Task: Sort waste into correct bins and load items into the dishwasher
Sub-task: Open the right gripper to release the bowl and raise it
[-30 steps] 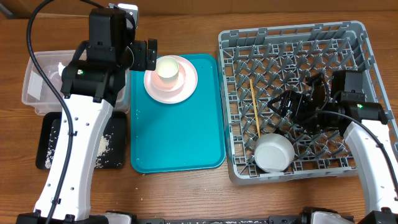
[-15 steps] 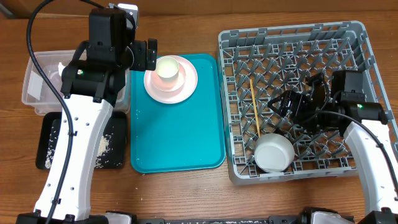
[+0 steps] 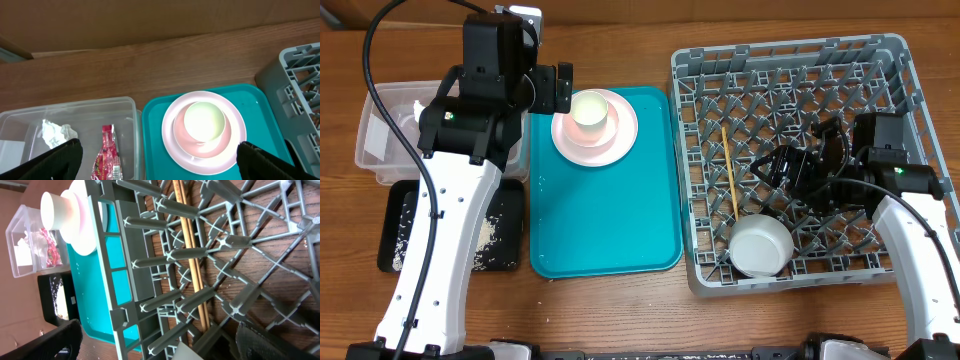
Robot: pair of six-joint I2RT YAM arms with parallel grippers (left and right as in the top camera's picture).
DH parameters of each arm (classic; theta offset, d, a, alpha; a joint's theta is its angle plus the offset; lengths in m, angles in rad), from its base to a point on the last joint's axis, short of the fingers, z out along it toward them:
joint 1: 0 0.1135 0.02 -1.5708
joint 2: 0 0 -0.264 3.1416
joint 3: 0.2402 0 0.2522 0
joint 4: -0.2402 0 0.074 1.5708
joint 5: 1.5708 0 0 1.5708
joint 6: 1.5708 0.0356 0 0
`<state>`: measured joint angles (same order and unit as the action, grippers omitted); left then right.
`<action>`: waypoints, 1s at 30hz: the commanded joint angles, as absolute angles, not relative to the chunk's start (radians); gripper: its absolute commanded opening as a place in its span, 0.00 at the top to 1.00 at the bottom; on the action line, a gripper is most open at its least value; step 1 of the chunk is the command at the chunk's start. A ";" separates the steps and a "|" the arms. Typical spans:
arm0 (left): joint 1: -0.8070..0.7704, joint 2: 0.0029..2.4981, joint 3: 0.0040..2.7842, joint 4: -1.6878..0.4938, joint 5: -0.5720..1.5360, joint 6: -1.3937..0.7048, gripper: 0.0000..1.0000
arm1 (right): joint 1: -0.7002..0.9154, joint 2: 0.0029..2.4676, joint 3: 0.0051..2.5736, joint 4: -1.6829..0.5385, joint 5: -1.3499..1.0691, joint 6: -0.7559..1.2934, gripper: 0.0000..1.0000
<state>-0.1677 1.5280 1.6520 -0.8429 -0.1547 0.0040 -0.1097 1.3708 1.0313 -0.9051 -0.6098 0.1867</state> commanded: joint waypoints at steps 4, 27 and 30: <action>-0.164 1.525 1.665 -0.841 -0.164 0.023 0.00 | -0.106 1.361 1.033 -0.898 -0.604 0.187 0.00; -0.164 1.525 1.665 -0.842 -0.164 0.023 0.00 | -0.106 1.361 1.033 -0.839 -0.604 0.187 0.00; -0.164 1.525 1.665 -0.842 -0.164 0.023 0.00 | -0.106 1.361 1.033 -0.838 -0.604 0.187 0.00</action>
<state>-0.1677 1.5280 1.6520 -0.8425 -0.1547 0.0040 -0.1097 1.3708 1.0313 -0.8452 -0.6090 0.1871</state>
